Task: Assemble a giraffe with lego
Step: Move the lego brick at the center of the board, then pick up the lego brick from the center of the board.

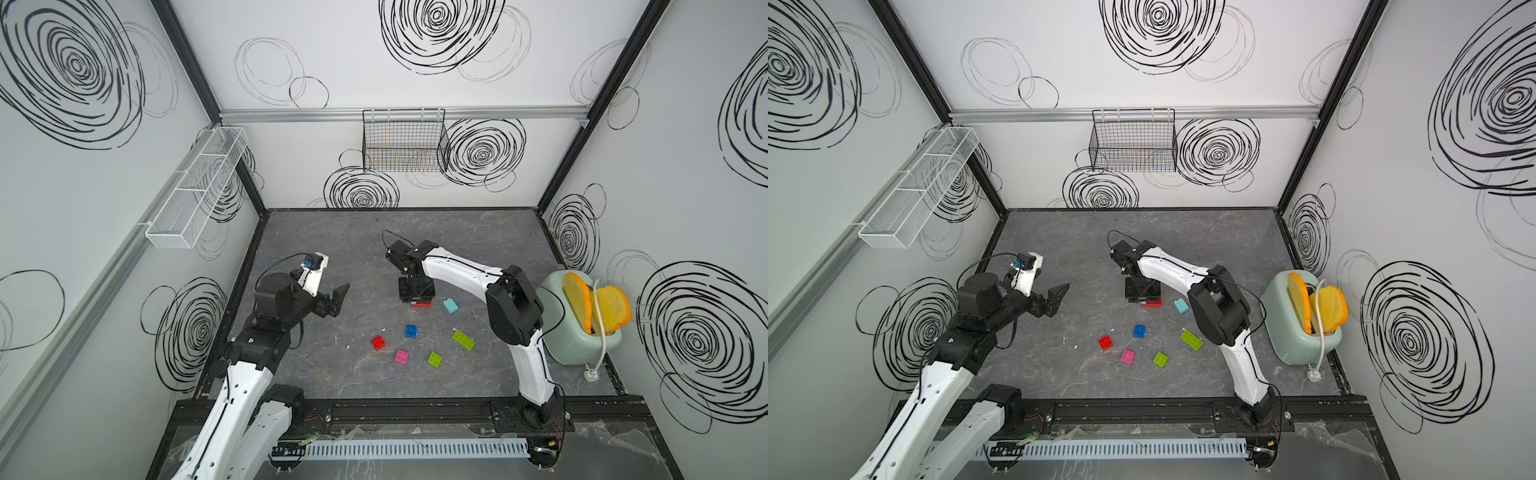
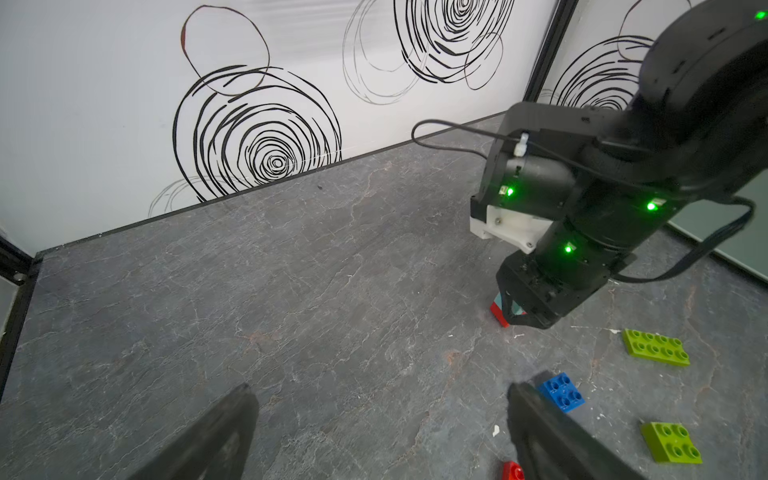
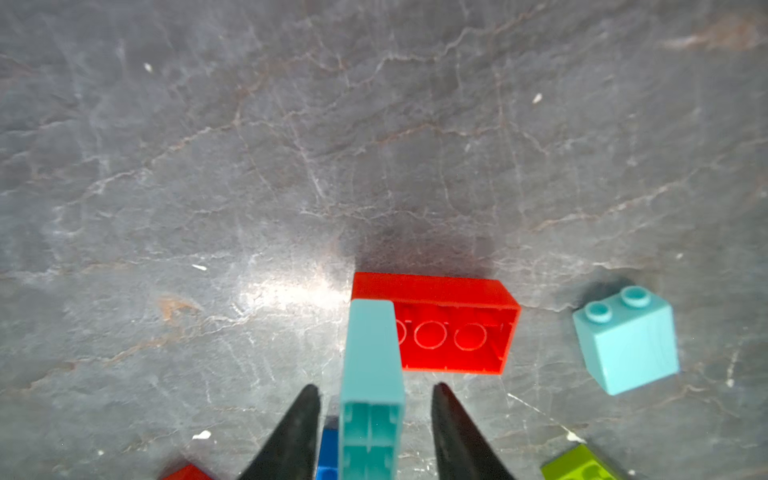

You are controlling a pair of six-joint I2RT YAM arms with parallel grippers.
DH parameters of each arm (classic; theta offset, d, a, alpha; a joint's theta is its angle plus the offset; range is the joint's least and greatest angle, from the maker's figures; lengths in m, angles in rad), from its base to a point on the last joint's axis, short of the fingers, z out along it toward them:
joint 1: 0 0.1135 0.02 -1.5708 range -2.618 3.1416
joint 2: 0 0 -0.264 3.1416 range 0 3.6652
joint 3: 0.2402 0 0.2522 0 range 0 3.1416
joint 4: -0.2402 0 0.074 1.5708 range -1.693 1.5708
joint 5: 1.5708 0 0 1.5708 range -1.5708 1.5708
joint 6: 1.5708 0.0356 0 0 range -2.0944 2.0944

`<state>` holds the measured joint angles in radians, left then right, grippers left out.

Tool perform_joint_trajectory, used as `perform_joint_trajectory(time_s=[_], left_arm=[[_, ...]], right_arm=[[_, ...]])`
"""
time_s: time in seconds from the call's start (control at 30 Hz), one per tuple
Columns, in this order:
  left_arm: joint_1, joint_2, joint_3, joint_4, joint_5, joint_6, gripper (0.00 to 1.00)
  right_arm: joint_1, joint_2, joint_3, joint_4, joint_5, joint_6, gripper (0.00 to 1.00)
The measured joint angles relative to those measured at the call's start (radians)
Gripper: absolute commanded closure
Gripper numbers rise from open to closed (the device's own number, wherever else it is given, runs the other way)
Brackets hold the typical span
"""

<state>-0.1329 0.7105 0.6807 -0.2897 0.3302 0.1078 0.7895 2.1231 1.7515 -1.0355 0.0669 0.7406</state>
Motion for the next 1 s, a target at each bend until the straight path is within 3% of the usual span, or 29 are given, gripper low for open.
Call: perform_joint_trajectory(time_s=[0.17,0.4,0.67,1.0], left_arm=[[0.000,0.003,0.000,0.000,0.003,0.000,0.02],[0.005,0.019,-0.001,0.000,0.011,0.000,0.02],[0.014,0.046,-0.006,0.001,0.044,0.000,0.02],[0.024,0.063,-0.008,0.002,0.100,0.001,0.02]], right_arm=[[-0.010,-0.094,-0.023,0.007,0.006,-0.037,0.24],[-0.134,-0.388,-0.335,0.140,-0.022,-0.145,0.15],[-0.312,-0.514,-0.662,0.335,-0.045,-0.272,0.17],[-0.331,-0.515,-0.825,0.521,-0.053,-0.355,0.20]])
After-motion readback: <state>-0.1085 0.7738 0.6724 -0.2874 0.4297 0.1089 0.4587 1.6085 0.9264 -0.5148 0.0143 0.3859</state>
